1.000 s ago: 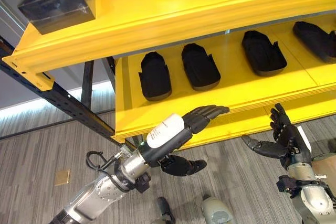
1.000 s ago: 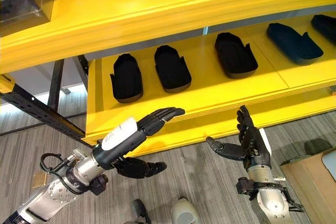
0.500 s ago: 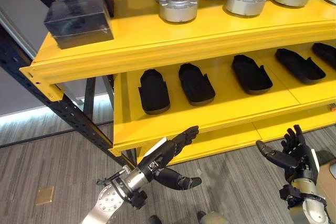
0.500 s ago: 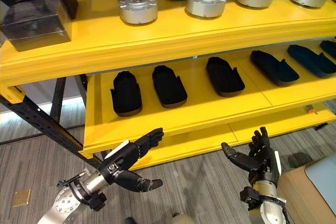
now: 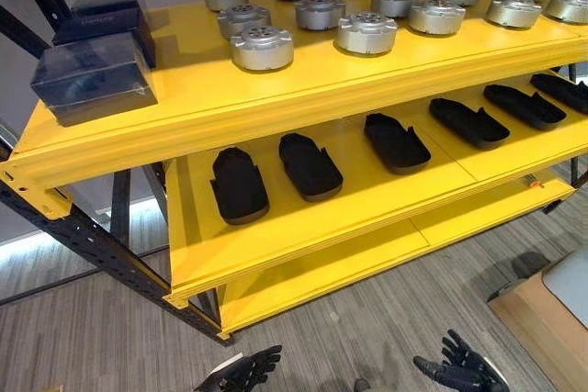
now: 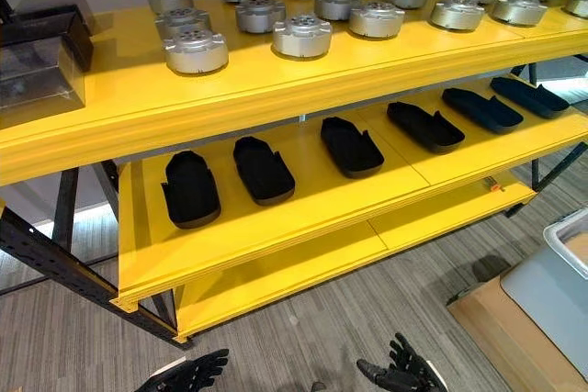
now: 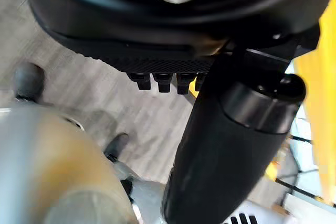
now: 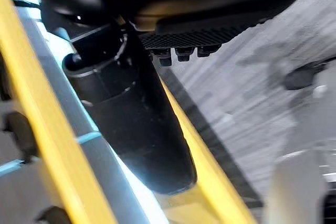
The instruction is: Move parts from the plastic box to the shelf.
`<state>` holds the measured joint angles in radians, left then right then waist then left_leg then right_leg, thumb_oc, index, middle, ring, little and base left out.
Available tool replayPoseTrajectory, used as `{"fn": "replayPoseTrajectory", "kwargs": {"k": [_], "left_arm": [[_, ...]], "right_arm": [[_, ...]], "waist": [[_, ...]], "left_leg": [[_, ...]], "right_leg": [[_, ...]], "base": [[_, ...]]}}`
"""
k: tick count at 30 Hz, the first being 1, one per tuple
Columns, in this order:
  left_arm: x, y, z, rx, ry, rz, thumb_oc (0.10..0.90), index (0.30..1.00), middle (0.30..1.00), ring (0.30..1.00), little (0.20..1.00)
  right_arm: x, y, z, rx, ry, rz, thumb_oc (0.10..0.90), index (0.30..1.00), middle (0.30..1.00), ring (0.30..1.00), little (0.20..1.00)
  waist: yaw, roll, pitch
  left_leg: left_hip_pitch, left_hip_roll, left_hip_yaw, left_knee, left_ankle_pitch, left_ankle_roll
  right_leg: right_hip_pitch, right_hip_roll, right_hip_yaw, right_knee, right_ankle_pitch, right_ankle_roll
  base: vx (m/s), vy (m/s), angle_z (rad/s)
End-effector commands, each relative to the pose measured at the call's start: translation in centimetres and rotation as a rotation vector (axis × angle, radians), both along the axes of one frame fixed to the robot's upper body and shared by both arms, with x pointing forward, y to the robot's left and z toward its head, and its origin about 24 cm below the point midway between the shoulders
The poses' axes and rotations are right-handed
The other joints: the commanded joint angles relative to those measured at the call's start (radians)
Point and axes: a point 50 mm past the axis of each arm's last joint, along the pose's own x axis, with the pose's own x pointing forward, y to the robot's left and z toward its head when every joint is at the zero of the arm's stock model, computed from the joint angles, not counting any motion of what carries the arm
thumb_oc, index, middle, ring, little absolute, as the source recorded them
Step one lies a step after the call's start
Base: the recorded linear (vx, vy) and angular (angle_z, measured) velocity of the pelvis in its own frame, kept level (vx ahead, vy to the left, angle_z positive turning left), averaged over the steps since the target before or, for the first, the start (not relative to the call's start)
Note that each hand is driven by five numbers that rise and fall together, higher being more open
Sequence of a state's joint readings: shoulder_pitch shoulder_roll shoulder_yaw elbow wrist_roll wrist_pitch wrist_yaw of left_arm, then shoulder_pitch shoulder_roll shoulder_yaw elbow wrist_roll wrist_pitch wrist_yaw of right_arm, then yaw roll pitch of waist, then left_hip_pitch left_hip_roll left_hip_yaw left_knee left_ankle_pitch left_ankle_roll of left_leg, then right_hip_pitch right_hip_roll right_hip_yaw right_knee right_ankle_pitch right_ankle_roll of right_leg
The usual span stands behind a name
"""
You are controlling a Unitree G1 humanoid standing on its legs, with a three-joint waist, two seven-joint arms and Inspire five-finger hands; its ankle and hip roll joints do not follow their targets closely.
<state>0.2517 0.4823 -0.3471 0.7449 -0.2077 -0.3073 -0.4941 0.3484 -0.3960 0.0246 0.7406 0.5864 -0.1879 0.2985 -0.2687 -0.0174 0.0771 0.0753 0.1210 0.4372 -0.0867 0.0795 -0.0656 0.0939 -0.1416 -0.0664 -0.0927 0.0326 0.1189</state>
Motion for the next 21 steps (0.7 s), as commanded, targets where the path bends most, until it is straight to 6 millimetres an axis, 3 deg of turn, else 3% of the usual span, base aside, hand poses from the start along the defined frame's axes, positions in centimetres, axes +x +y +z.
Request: {"fn": "replayPoseTrajectory", "kwargs": {"k": [1,2,4,7,14,21], "left_arm": [[3.0,0.8,0.9,0.089,-0.148,0.026,0.900,1.000,1.000,1.000,1.000],[1.5,1.5,-0.5,0.162,-0.071,0.071,0.900,1.000,1.000,1.000,1.000],[0.3,2.0,-1.4,0.204,-0.018,0.105,0.900,1.000,1.000,1.000,1.000],[-0.3,2.3,-1.9,0.223,0.015,0.124,0.900,1.000,1.000,1.000,1.000],[1.3,1.2,-1.5,0.167,-0.057,0.106,0.900,1.000,1.000,1.000,1.000],[3.0,0.2,-0.9,0.101,-0.119,0.090,0.900,1.000,1.000,1.000,1.000]], "right_arm": [[4.3,-1.3,2.2,-0.103,-0.161,0.079,0.900,1.000,1.000,1.000,1.000],[3.8,-1.1,1.2,-0.110,-0.101,0.091,0.900,1.000,1.000,1.000,1.000],[3.3,-1.1,0.4,-0.112,-0.057,0.100,0.900,1.000,1.000,1.000,1.000],[2.4,-1.0,-0.5,-0.115,-0.003,0.108,0.900,1.000,1.000,1.000,1.000],[1.9,-0.7,-1.0,-0.134,0.020,0.128,0.900,1.000,1.000,1.000,1.000],[2.9,-0.5,-0.7,-0.136,-0.012,0.164,0.900,1.000,1.000,1.000,1.000]], "waist": [[0.012,0.026,0.035],[0.017,0.025,0.036],[0.022,0.024,0.035],[0.031,0.022,0.035],[0.034,0.025,0.041],[0.030,0.033,0.046]], "left_leg": [[0.062,0.037,-0.110,-0.001,-0.109,0.012],[0.064,0.038,-0.112,-0.001,-0.108,0.011],[0.066,0.039,-0.115,-0.001,-0.108,0.011],[0.068,0.041,-0.120,-0.001,-0.109,0.011],[0.074,0.041,-0.126,-0.001,-0.114,0.015],[0.078,0.041,-0.131,-0.001,-0.114,0.016]], "right_leg": [[-0.037,0.002,-0.035,0.084,-0.069,0.026],[-0.033,0.002,-0.044,0.084,-0.071,0.025],[-0.030,0.002,-0.049,0.084,-0.073,0.024],[-0.024,0.000,-0.059,0.087,-0.077,0.022],[-0.018,-0.001,-0.072,0.090,-0.081,0.019],[-0.011,0.000,-0.084,0.090,-0.084,0.017]], "base": [[0.00,0.000,0.00],[0.00,0.000,0.00],[0.00,0.000,0.00],[0.00,0.000,0.00],[0.00,0.000,0.00],[0.00,0.000,0.00]]}}
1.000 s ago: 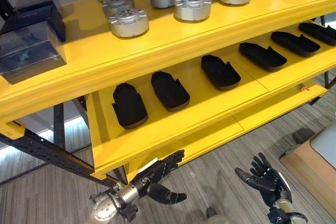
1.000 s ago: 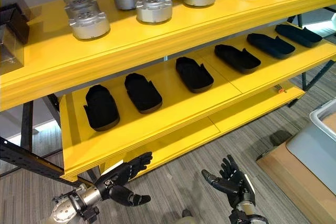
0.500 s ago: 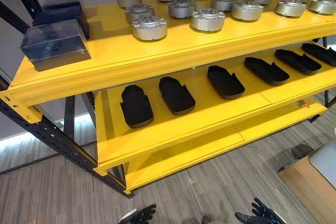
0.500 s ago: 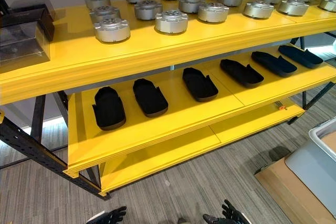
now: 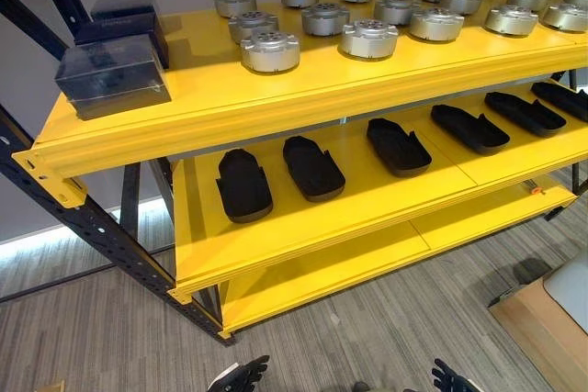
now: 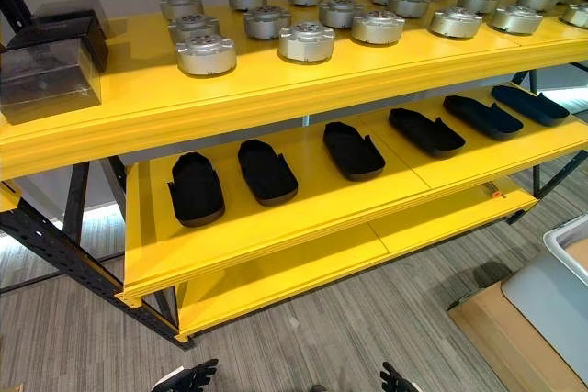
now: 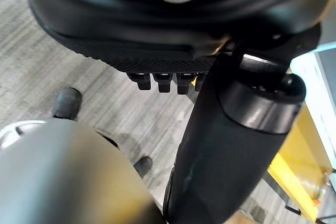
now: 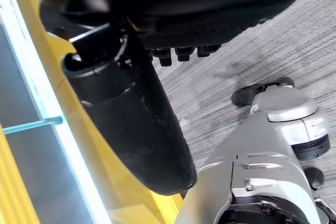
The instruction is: Move parts from the plastic box to the shelf.
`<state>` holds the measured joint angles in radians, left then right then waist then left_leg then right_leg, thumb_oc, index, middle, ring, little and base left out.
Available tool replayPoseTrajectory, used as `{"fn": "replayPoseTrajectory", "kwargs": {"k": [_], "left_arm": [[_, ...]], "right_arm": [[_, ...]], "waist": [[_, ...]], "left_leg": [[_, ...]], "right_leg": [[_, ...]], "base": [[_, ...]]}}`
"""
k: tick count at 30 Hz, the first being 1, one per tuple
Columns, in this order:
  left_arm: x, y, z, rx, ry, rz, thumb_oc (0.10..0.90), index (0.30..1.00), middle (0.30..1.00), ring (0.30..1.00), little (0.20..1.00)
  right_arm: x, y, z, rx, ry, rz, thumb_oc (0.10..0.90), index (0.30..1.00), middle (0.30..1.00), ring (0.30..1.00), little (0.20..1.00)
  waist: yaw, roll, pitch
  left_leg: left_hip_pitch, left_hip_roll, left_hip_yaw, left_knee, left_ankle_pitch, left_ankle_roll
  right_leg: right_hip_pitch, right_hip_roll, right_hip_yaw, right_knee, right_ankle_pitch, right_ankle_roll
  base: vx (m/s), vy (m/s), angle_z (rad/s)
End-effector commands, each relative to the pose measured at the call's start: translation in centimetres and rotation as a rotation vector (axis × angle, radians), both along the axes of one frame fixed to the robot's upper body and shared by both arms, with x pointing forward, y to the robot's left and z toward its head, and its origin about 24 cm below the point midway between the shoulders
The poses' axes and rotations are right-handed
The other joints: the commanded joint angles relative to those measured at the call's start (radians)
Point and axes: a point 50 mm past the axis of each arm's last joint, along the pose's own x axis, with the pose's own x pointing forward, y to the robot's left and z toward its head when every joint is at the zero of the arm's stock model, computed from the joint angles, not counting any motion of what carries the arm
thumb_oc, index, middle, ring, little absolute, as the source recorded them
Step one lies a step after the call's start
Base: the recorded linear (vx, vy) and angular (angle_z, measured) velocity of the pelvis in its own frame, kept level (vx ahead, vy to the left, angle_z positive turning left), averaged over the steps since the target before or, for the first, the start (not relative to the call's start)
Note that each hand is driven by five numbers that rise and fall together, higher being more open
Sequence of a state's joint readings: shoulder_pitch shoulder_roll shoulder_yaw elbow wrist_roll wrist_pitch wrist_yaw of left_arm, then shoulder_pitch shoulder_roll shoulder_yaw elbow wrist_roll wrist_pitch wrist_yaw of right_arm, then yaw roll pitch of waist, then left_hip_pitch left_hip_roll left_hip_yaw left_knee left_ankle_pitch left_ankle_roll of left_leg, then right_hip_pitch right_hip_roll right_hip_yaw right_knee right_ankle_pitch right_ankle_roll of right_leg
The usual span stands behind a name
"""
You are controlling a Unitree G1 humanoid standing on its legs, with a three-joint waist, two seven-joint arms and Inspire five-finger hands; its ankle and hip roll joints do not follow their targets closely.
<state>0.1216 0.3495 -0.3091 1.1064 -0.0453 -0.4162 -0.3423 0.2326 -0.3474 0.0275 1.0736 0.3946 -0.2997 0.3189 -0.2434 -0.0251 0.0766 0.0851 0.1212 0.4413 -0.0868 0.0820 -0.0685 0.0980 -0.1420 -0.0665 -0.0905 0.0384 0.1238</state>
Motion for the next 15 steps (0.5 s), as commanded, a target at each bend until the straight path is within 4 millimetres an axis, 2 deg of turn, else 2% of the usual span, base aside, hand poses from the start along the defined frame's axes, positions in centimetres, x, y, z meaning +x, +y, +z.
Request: {"fn": "replayPoseTrajectory", "kwargs": {"k": [1,15], "left_arm": [[3.54,0.81,1.83,-0.045,-0.166,0.025,0.900,1.000,1.000,1.000,1.000],[2.81,1.23,1.39,-0.031,-0.123,0.071,0.900,1.000,1.000,1.000,1.000]], "right_arm": [[4.55,-1.14,1.82,-0.057,-0.164,0.079,0.900,1.000,1.000,1.000,1.000],[4.83,-0.74,1.82,-0.044,-0.175,0.122,0.900,1.000,1.000,1.000,1.000]], "waist": [[0.005,0.041,0.047],[0.016,0.046,0.052]], "left_leg": [[0.069,0.040,-0.136,0.000,-0.117,0.019],[0.070,0.042,-0.149,0.001,-0.111,0.021]], "right_leg": [[-0.014,0.001,-0.084,0.089,-0.091,0.012],[-0.006,0.003,-0.105,0.104,-0.106,0.002]], "base": [[0.00,0.000,0.00],[0.01,-0.002,0.00]]}}
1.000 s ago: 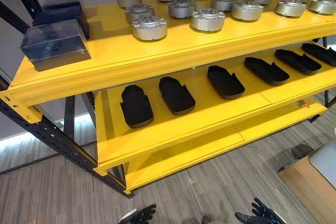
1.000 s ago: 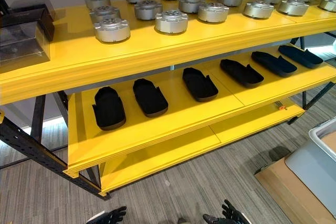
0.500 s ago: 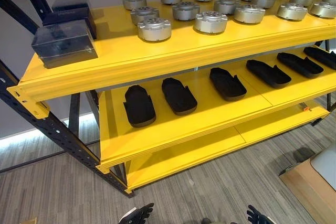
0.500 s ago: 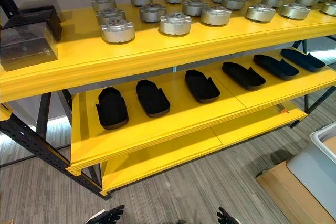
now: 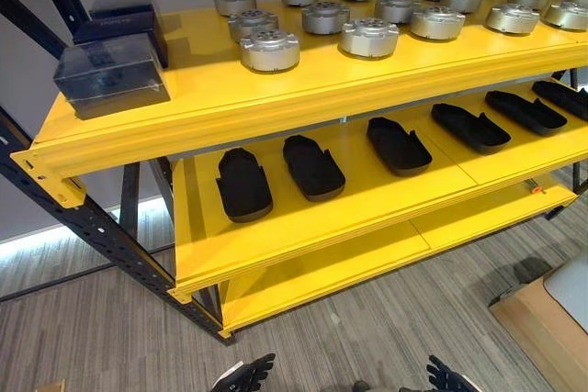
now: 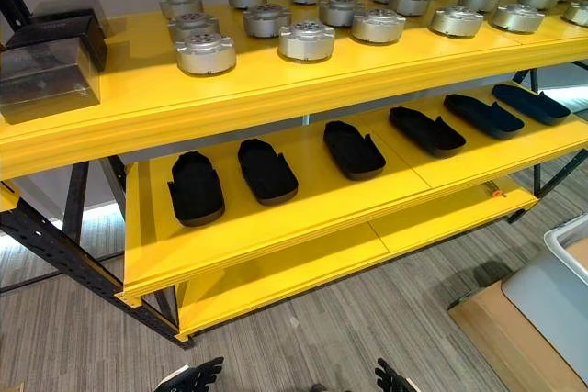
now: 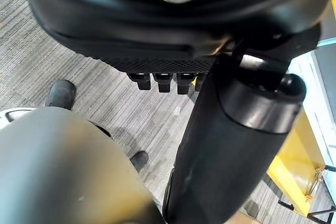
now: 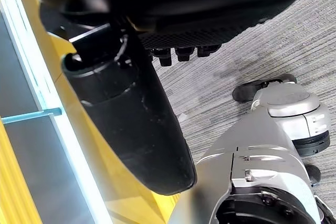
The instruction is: Move parts from the plastic box to the shelf.
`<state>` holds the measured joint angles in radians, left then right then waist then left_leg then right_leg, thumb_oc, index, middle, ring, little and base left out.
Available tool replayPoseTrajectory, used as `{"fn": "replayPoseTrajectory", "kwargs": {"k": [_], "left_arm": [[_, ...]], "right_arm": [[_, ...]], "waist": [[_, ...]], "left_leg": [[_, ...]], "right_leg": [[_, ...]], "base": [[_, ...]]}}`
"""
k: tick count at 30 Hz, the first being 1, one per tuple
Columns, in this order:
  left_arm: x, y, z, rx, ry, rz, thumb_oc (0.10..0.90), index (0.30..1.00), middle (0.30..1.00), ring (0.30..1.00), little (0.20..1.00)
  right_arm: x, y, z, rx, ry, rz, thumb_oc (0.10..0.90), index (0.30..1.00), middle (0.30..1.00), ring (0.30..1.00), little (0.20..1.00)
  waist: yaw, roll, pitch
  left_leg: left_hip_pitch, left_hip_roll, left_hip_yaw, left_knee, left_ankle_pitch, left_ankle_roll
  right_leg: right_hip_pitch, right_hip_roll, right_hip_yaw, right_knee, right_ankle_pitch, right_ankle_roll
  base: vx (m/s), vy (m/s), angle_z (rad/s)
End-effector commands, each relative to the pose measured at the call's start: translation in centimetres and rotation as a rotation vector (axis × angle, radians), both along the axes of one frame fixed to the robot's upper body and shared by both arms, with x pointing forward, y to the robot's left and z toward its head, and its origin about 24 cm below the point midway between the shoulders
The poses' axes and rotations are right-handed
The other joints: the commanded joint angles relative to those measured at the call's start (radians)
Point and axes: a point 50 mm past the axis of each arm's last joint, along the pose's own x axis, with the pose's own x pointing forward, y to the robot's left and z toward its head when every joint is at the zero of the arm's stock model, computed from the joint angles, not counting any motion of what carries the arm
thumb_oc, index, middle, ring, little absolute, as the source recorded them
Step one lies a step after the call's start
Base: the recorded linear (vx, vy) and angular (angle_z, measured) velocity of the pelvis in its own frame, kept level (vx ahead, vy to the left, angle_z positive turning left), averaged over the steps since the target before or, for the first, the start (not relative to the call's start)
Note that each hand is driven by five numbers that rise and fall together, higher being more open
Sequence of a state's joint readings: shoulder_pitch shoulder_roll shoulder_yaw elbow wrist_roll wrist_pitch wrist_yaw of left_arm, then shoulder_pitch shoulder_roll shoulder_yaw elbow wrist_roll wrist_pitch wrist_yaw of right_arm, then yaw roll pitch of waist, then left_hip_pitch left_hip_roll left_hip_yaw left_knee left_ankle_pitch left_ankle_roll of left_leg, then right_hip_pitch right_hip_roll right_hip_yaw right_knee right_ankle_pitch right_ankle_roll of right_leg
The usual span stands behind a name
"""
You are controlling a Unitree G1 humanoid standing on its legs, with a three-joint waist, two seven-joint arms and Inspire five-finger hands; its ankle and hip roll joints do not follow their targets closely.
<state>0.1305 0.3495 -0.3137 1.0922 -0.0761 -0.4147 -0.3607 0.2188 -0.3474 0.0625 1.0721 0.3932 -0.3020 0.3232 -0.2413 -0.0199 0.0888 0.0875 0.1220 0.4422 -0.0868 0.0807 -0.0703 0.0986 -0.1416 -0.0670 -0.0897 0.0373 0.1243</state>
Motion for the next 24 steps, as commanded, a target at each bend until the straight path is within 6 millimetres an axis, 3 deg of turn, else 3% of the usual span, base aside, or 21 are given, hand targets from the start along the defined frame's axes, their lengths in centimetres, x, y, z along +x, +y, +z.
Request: {"fn": "replayPoseTrajectory", "kwargs": {"k": [1,24], "left_arm": [[2.79,1.38,1.30,-0.004,-0.120,0.060,0.900,1.000,1.000,1.000,1.000],[2.72,1.10,1.17,-0.010,-0.115,0.065,0.900,1.000,1.000,1.000,1.000]], "right_arm": [[4.24,-1.22,1.88,-0.050,-0.173,0.082,0.900,1.000,1.000,1.000,1.000],[4.73,-0.72,1.96,-0.024,-0.198,0.089,0.900,1.000,1.000,1.000,1.000]], "waist": [[0.015,0.040,0.040],[0.020,0.040,0.043]], "left_leg": [[0.067,0.042,-0.151,0.002,-0.109,0.023],[0.070,0.044,-0.162,0.007,-0.107,0.024]], "right_leg": [[-0.007,0.003,-0.106,0.105,-0.107,0.001],[-0.001,0.008,-0.113,0.116,-0.115,-0.006]], "base": [[0.04,-0.017,0.00],[0.00,-0.001,0.00]]}}
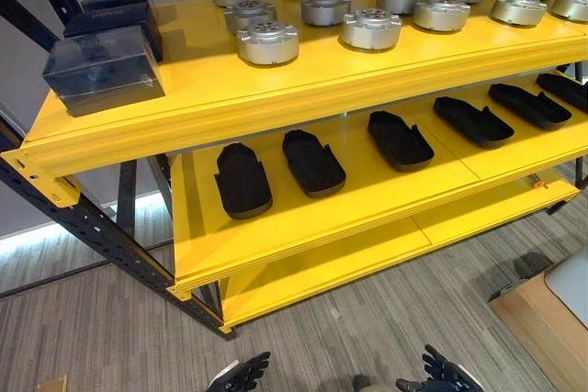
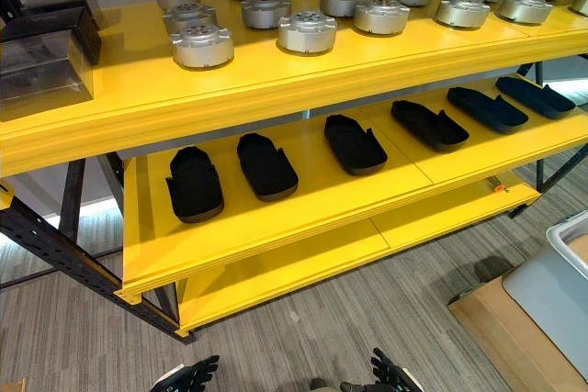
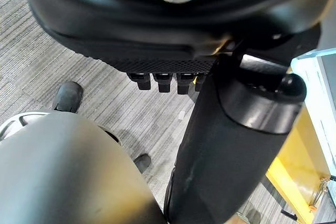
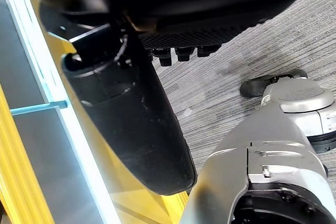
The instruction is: Move parts from the plastic box to the shelf.
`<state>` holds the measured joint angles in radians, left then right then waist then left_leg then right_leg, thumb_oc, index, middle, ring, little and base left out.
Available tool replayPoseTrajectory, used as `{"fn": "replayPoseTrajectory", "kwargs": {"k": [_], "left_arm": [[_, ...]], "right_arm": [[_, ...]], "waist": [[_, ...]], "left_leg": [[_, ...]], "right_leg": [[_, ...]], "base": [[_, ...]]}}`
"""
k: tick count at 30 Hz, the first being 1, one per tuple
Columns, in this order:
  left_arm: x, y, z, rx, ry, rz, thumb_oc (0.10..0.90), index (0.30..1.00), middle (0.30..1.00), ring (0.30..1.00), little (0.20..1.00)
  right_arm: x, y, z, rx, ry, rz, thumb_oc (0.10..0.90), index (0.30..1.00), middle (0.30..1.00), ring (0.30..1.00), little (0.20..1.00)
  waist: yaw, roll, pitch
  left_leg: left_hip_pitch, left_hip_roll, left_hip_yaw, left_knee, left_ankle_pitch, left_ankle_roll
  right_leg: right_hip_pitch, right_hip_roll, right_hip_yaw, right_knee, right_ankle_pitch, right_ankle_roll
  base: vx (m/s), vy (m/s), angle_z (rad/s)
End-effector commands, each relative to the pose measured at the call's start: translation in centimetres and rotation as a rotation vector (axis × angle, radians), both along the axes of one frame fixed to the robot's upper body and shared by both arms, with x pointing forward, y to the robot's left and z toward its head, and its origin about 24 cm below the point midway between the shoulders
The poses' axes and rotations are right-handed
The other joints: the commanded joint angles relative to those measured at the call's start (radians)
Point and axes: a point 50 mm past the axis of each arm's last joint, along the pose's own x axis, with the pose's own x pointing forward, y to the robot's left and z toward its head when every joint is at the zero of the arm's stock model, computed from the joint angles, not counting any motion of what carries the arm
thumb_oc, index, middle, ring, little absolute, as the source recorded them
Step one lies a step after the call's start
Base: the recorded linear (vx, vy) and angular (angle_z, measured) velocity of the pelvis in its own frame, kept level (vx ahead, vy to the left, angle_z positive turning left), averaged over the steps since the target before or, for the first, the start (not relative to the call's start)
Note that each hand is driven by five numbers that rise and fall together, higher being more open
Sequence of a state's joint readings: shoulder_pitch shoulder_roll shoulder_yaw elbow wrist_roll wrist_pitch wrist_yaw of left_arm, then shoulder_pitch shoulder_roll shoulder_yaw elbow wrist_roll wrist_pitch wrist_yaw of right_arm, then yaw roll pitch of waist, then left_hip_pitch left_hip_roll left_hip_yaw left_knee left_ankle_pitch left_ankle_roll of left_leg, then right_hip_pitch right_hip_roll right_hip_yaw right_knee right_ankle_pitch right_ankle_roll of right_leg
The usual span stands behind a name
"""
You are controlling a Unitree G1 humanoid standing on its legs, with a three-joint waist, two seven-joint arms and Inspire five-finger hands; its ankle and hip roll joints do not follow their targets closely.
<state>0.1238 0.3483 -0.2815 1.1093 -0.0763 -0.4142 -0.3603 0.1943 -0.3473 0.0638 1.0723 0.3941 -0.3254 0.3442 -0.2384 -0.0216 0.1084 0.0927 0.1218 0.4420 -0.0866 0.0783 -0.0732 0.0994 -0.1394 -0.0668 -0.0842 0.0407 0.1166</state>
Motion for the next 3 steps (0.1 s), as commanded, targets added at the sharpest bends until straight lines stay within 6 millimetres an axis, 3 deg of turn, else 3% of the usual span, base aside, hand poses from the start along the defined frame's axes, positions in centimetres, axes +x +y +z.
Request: {"fn": "replayPoseTrajectory", "kwargs": {"k": [1,3], "left_arm": [[2.57,0.62,1.13,-0.019,-0.113,0.035,0.900,1.000,1.000,1.000,1.000],[2.58,0.56,1.10,-0.013,-0.114,0.034,0.900,1.000,1.000,1.000,1.000]], "right_arm": [[3.52,-0.84,1.65,-0.034,-0.149,0.063,0.900,1.000,1.000,1.000,1.000],[3.48,-0.79,1.60,-0.033,-0.146,0.061,0.900,1.000,1.000,1.000,1.000]], "waist": [[0.017,0.042,0.023],[0.017,0.041,0.023]], "left_leg": [[0.065,0.044,-0.162,0.006,-0.105,0.027],[0.065,0.045,-0.162,0.006,-0.104,0.027]], "right_leg": [[-0.001,0.006,-0.114,0.110,-0.119,0.002],[-0.001,0.006,-0.115,0.109,-0.117,0.002]], "base": [[0.00,0.000,0.00],[0.00,0.000,0.00]]}}
